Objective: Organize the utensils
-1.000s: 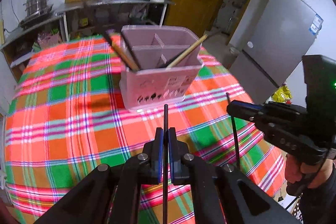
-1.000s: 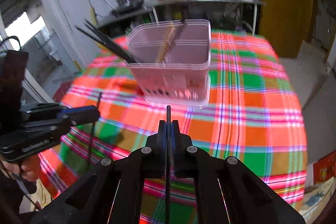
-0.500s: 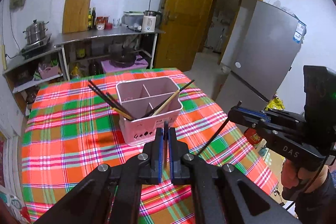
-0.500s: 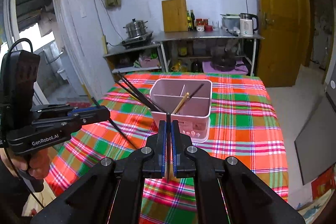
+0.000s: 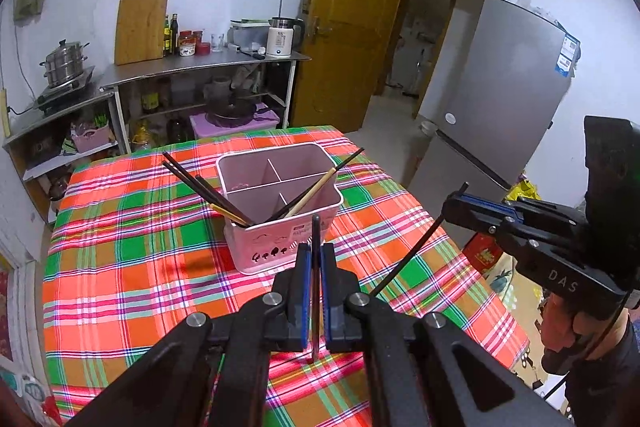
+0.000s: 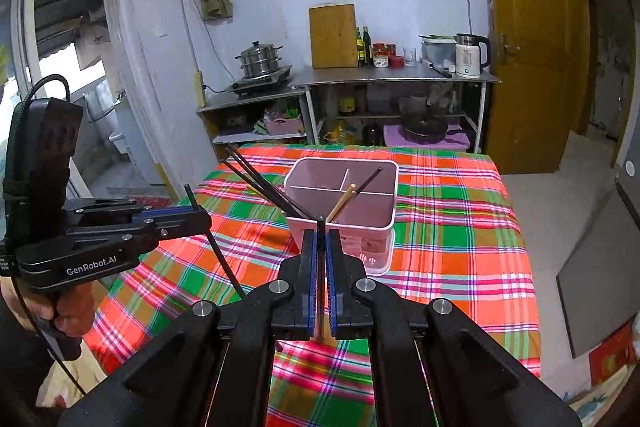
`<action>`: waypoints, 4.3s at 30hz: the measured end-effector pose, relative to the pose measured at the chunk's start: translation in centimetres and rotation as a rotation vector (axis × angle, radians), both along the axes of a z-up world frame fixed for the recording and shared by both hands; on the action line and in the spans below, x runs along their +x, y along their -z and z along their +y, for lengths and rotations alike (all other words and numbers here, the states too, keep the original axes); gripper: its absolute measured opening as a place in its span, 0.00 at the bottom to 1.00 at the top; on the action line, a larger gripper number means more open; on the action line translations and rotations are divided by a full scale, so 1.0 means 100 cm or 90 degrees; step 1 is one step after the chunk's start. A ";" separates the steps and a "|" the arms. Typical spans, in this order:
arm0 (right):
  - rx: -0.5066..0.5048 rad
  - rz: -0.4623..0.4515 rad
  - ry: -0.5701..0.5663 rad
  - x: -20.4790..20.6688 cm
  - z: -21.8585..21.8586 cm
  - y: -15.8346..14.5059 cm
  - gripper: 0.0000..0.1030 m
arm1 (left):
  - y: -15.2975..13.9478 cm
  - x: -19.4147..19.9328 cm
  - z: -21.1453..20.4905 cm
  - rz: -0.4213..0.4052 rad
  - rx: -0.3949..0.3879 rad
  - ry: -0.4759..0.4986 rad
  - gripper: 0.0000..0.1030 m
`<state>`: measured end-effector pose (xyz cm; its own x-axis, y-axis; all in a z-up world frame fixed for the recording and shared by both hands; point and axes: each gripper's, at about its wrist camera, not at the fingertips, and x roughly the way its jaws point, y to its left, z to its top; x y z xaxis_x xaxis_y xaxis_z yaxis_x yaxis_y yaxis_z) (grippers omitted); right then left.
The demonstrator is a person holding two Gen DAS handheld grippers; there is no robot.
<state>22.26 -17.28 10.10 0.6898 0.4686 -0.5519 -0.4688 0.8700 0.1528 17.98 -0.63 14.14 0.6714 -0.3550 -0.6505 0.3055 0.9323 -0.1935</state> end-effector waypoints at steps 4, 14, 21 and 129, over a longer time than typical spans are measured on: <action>0.004 -0.006 0.000 0.001 0.000 -0.004 0.04 | -0.003 -0.001 0.002 -0.001 -0.002 -0.003 0.04; 0.042 -0.056 0.004 0.015 0.006 -0.040 0.04 | -0.057 0.011 0.017 -0.045 -0.014 -0.008 0.04; 0.067 -0.085 0.011 0.036 0.011 -0.071 0.04 | -0.094 0.029 0.020 -0.078 -0.010 -0.020 0.04; 0.021 -0.086 0.083 -0.083 0.017 0.082 0.32 | 0.085 -0.100 0.015 -0.146 0.013 -0.155 0.13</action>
